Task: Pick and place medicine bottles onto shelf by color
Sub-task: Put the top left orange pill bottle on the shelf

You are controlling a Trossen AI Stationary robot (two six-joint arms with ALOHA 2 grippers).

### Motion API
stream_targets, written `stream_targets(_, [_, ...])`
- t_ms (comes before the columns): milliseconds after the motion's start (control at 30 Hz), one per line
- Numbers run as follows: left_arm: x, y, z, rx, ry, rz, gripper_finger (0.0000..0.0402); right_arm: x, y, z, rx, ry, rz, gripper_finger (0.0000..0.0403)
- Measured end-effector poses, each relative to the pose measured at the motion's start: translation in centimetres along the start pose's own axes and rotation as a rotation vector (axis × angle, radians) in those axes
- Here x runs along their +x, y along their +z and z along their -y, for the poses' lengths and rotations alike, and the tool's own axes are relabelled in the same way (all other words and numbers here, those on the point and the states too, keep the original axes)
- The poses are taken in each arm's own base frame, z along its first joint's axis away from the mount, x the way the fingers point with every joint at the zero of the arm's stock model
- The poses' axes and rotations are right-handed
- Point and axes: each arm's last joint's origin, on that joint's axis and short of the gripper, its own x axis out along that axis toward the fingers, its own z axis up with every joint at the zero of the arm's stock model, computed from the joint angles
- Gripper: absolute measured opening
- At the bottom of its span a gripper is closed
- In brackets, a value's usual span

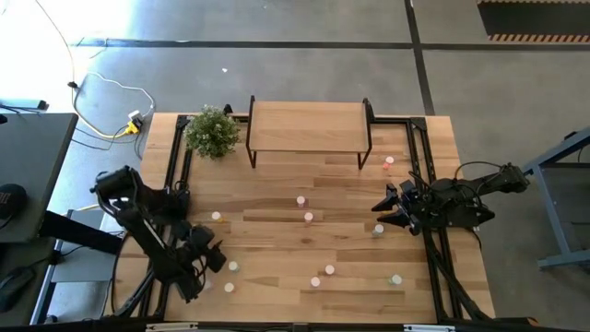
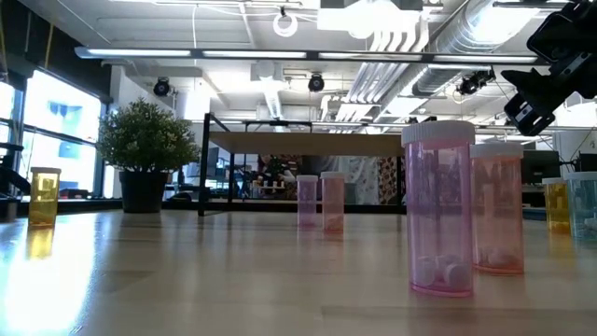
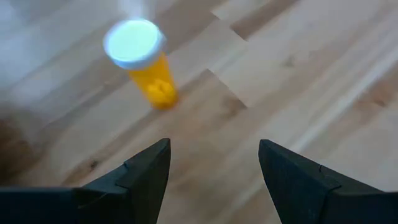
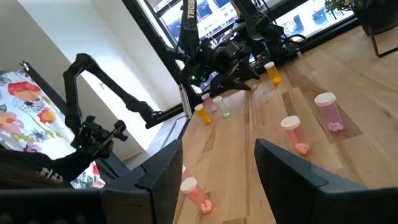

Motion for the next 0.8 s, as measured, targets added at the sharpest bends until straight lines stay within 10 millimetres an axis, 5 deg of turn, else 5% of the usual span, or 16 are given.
stream_targets(800, [3.4,0.2,-0.1,-0.119,0.149,0.163,0.0234,0.0,0.1,0.0,-0.026,-0.025,0.023,0.0193])
